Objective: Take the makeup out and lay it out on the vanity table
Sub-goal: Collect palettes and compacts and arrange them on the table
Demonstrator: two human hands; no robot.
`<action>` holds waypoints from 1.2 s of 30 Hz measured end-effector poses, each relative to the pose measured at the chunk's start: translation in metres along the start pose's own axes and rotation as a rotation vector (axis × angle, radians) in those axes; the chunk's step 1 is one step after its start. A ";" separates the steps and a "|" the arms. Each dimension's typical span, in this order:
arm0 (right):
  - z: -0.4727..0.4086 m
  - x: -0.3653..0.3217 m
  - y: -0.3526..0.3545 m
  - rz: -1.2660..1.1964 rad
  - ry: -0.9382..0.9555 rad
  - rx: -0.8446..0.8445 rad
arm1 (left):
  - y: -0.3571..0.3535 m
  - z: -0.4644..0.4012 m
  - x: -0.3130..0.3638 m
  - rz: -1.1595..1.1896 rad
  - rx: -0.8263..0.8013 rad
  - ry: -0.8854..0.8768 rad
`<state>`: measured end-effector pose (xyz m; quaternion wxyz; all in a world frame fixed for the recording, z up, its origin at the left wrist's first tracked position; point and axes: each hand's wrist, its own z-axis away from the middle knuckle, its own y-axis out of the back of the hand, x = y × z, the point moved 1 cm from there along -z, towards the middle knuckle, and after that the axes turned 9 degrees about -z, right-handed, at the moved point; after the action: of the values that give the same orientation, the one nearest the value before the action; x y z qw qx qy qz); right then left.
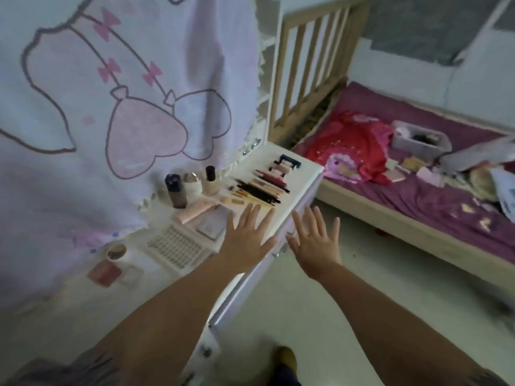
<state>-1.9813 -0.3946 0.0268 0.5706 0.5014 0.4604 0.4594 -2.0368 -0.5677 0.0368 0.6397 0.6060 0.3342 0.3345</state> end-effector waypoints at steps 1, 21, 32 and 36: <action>0.018 0.010 -0.003 -0.010 -0.073 -0.010 | -0.001 0.002 0.015 0.010 0.001 -0.049; 0.531 0.154 -0.067 -0.384 -1.348 0.043 | -0.035 0.204 0.423 -0.143 -0.177 -1.046; 0.835 0.195 -0.085 -0.427 -1.746 0.080 | -0.034 0.413 0.645 -0.158 -0.190 -1.348; 0.902 0.222 -0.094 -0.451 -1.853 0.078 | -0.038 0.453 0.726 -0.161 -0.202 -1.456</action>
<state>-1.0519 -0.3176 -0.0148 0.7664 0.5840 -0.0738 -0.2571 -1.2577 -0.2145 0.0021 0.7747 0.5863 -0.1636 -0.1711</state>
